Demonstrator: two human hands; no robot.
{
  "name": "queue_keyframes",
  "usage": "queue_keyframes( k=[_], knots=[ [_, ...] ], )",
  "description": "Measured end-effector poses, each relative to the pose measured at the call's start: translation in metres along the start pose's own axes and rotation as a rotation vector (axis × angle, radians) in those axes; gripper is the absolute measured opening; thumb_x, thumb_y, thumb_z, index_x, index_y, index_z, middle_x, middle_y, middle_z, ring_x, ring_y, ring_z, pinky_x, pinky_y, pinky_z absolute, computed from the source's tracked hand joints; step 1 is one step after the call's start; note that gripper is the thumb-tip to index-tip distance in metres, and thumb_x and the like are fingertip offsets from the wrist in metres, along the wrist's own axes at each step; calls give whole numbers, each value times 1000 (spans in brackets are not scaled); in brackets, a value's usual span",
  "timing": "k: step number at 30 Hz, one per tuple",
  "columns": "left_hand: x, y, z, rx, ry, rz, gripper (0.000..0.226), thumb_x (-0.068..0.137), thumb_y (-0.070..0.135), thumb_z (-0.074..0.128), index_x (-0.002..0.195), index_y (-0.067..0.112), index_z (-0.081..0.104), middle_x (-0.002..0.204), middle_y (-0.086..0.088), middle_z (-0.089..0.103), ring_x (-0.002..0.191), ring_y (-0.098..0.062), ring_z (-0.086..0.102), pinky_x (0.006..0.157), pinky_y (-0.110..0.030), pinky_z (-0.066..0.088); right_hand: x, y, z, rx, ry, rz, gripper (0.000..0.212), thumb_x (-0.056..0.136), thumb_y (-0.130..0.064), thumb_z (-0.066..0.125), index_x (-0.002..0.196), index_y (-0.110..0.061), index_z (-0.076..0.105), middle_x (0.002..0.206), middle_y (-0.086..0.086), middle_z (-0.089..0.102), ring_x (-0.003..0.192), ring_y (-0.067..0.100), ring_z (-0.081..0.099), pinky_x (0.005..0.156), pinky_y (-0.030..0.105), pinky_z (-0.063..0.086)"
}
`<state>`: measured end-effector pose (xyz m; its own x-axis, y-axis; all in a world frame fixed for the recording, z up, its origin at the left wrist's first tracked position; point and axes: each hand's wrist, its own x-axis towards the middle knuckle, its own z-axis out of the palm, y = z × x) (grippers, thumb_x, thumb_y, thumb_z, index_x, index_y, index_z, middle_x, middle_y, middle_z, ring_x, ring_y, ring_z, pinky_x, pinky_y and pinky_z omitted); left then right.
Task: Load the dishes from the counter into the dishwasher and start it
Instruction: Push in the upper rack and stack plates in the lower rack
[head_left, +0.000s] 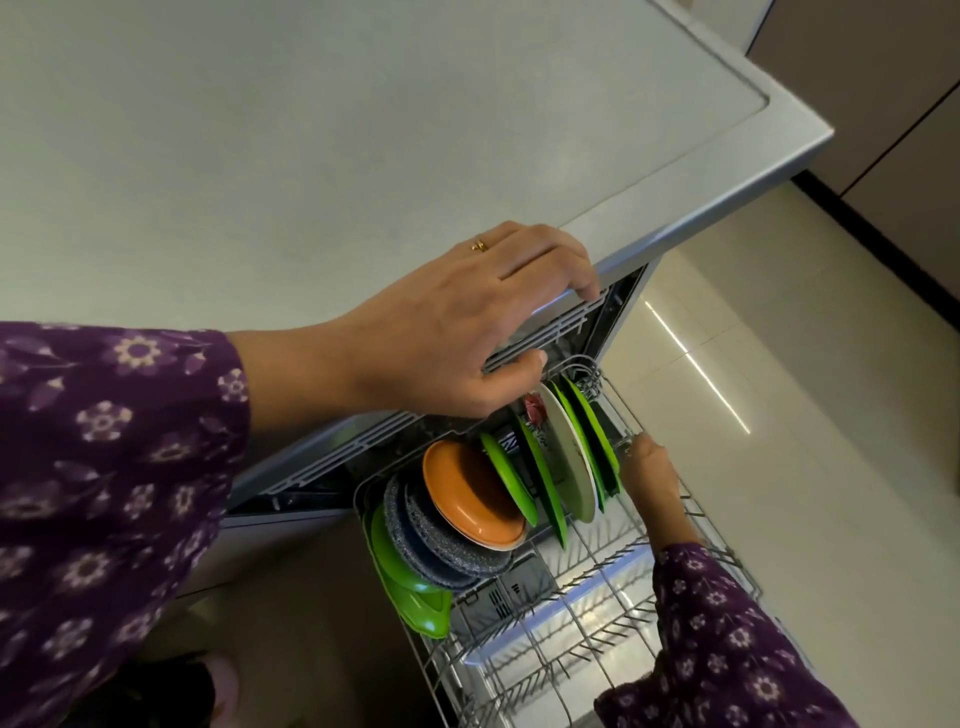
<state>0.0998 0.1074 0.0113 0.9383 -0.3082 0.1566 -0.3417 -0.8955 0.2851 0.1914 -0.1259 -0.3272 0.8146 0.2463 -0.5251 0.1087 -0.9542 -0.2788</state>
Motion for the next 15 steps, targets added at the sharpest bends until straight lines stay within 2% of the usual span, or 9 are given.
queue_keyframes(
  k=[3, 7, 10, 12, 15],
  knots=[
    [-1, 0, 1, -20, 11, 5, 41, 82, 20, 58, 121, 10, 51, 121, -3, 50, 113, -16, 46, 98, -25, 37, -25, -19, -26, 102, 120, -75, 12, 92, -5, 49, 102, -1, 52, 95, 19, 62, 73, 26, 51, 62, 28, 39],
    [-4, 1, 0, -38, 62, 1, 37, 82, 19, 57, 118, 12, 52, 118, 0, 52, 110, -14, 47, 95, -24, 39, -81, -53, -58, 234, 205, -184, 11, 90, -6, 50, 99, -4, 57, 92, 14, 63, 81, 28, 58, 67, 30, 45],
    [-8, 2, -1, -34, 122, -12, 31, 84, 18, 56, 114, 11, 54, 113, 0, 55, 104, -14, 50, 90, -25, 42, -131, -84, -81, 297, 239, -238, 11, 87, -2, 53, 97, -5, 58, 87, 7, 62, 76, 22, 58, 66, 23, 41],
    [-10, 4, -4, -15, 148, -34, 27, 85, 19, 57, 110, 10, 57, 106, -1, 57, 95, -15, 53, 83, -27, 45, -164, -105, -92, 284, 214, -265, 13, 85, -2, 54, 97, -4, 59, 87, 7, 63, 73, 19, 56, 67, 27, 46],
    [-23, 16, -10, 62, 183, -115, 23, 86, 21, 53, 103, 8, 61, 99, -4, 61, 86, -18, 57, 75, -33, 51, -215, -134, -101, 198, 175, -287, 17, 85, -9, 50, 97, -4, 61, 89, 12, 67, 78, 28, 62, 70, 37, 53]
  ],
)
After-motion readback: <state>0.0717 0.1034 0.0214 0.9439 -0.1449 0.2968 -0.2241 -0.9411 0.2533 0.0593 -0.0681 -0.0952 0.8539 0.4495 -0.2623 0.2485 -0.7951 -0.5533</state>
